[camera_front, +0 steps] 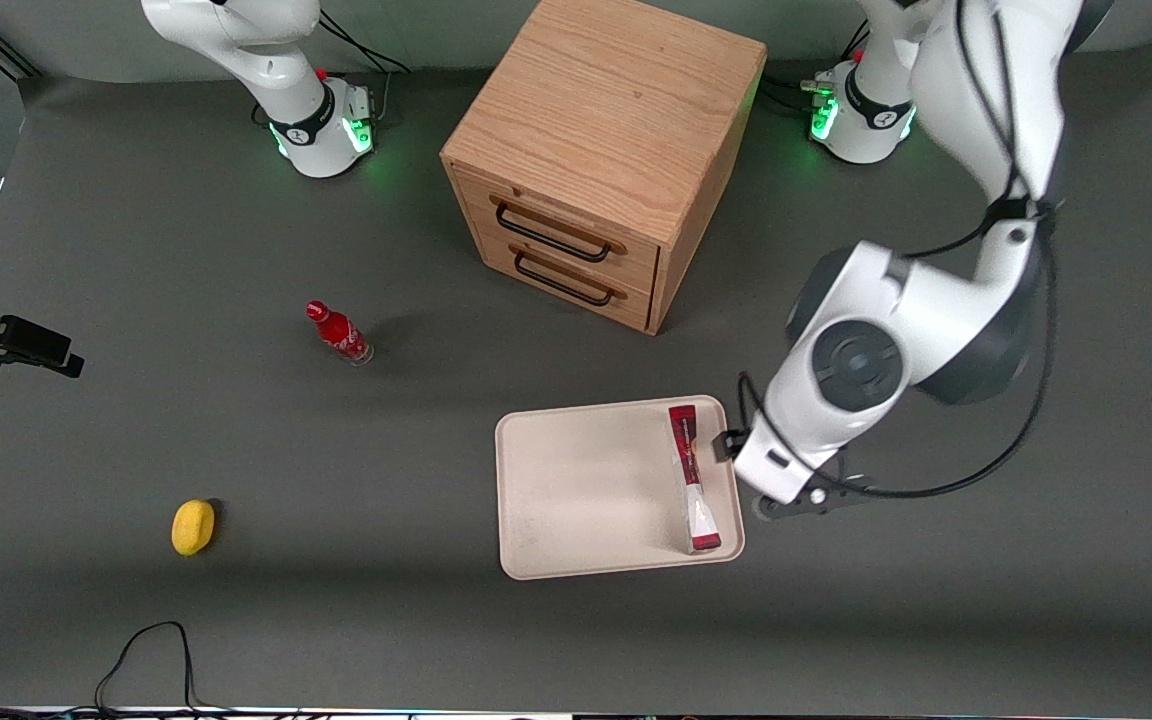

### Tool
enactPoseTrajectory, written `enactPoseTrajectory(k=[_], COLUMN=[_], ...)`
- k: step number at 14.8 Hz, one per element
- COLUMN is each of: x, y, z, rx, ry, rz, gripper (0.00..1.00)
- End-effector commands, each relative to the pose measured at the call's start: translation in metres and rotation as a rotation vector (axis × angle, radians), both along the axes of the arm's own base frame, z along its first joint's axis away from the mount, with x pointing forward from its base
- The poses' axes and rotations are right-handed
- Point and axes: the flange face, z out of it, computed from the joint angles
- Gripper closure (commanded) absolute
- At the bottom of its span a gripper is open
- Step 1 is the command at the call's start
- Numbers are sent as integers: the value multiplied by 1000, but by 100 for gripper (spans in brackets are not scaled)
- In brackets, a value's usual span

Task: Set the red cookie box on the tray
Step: 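Raise the left gripper away from the standing cookie box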

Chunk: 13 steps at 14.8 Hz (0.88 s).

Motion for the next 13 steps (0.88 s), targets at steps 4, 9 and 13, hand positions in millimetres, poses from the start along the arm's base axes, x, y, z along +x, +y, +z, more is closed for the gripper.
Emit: enactPoseTrajectory(k=[4, 9, 13], x=[-80, -104, -106], y=[138, 231, 267], z=[83, 143, 154], rx=[12, 10, 40], ry=[76, 135, 120], rz=[-91, -150, -100], gripper=[0, 0, 0])
